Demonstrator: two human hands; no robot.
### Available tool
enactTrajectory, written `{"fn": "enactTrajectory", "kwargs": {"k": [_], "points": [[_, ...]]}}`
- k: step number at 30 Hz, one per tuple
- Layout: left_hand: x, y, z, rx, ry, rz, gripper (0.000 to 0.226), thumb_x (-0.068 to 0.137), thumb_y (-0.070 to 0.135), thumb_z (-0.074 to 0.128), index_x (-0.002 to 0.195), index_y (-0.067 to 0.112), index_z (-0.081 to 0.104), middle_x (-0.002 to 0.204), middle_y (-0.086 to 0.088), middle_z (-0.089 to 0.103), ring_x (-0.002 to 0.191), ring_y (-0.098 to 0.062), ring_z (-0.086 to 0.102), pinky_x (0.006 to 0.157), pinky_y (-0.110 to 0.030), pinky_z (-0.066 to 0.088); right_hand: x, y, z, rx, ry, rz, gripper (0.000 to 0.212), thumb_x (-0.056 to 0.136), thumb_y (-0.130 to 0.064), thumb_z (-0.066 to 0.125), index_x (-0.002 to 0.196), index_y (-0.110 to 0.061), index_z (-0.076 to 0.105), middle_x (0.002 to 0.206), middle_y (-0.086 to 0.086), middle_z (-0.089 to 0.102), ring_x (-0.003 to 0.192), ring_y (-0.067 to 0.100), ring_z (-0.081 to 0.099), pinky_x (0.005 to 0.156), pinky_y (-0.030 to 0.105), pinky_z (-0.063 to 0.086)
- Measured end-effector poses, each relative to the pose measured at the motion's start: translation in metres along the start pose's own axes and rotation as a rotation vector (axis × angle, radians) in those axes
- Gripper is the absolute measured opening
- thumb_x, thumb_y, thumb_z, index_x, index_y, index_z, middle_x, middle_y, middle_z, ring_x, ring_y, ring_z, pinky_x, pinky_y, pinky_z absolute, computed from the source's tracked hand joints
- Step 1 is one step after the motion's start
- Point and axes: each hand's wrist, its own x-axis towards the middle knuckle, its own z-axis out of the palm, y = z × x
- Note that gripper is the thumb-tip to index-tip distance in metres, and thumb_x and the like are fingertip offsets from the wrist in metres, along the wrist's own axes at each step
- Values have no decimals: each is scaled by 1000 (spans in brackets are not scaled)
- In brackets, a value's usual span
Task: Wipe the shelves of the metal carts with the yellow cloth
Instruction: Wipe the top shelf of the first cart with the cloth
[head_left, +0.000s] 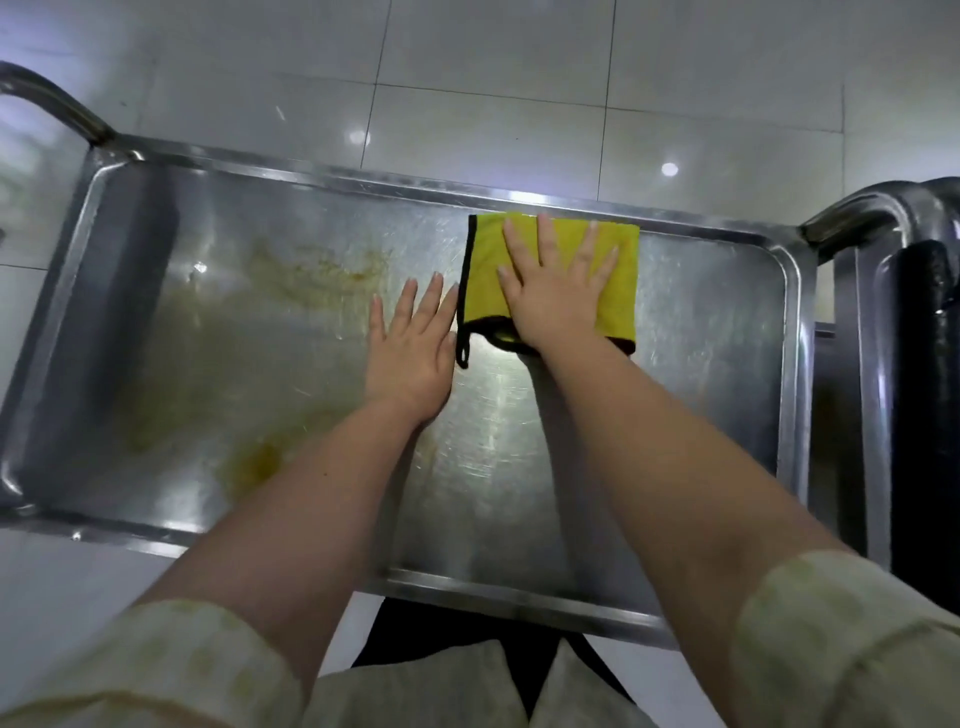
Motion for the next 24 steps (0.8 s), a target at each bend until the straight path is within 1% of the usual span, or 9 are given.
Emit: {"fn": "enactTrajectory", "kwargs": {"k": [2,4,9,11,13,15,18,21,24], "points": [[-1,0,1,19,2,-1,55,103,35,18,156,29,3,164,9,-4,151,-19,-6,118,-49,-12,12,-4,-4,-12,-8,45,56,99,-61,10,152,-48,-5,164,-7,-11,144,48,-16,110,69,-14],[-1,0,3,32,-15,2,56,103,33,19,156,28,4,164,8,-4,151,-19,-6,119,-51,-10,-10,-3,3,-42,-27,-3,57,99,-61,10,152,-47,-5,164,-6,-10,145,48,-15,111,69,-11],[0,1,3,30,-40,-13,56,104,33,18,156,32,-1,164,10,-7,151,-18,-7,119,-51,-10,-165,12,51,-2,13,-181,58,97,-59,28,153,-43,21,162,-1,19,145,52,7,111,72,6],[-1,2,4,50,-50,-13,54,105,35,13,156,32,-5,163,10,-11,151,-19,-10,119,-51,-11,-227,13,68,-43,-32,-268,58,96,-59,32,152,-43,24,161,0,24,144,52,11,110,73,12],[0,1,2,49,-58,-12,54,105,36,11,156,32,-6,163,10,-12,151,-19,-11,119,-51,-11,-250,11,73,-62,-88,-343,58,97,-59,32,152,-44,24,161,-2,24,145,51,11,109,73,12],[3,-2,-2,10,-79,-7,53,105,35,13,156,32,-4,163,9,-10,151,-18,-11,119,-50,-11,-236,5,71,-58,-92,-337,57,97,-59,30,152,-45,23,162,-3,23,145,51,10,110,73,9],[6,-7,-15,-82,-103,47,53,106,32,19,157,30,3,164,7,-4,151,-18,-6,120,-45,-7,-179,-8,59,-34,-27,-212,56,98,-59,24,152,-46,19,163,-3,17,145,50,6,111,71,0],[9,-33,-32,-181,-27,56,52,105,25,29,156,25,15,164,2,7,151,-22,2,120,-40,-1,-107,-27,35,-45,-29,-100,57,98,-60,14,152,-48,-1,164,-6,-4,145,50,-8,110,70,-13],[19,-81,-36,-57,-23,32,54,105,29,28,156,25,12,165,-1,3,151,-27,-3,119,-45,-9,-35,-43,11,-18,-36,19,57,99,-60,9,151,-48,-12,163,-7,-17,144,48,-18,108,71,-15]]}}
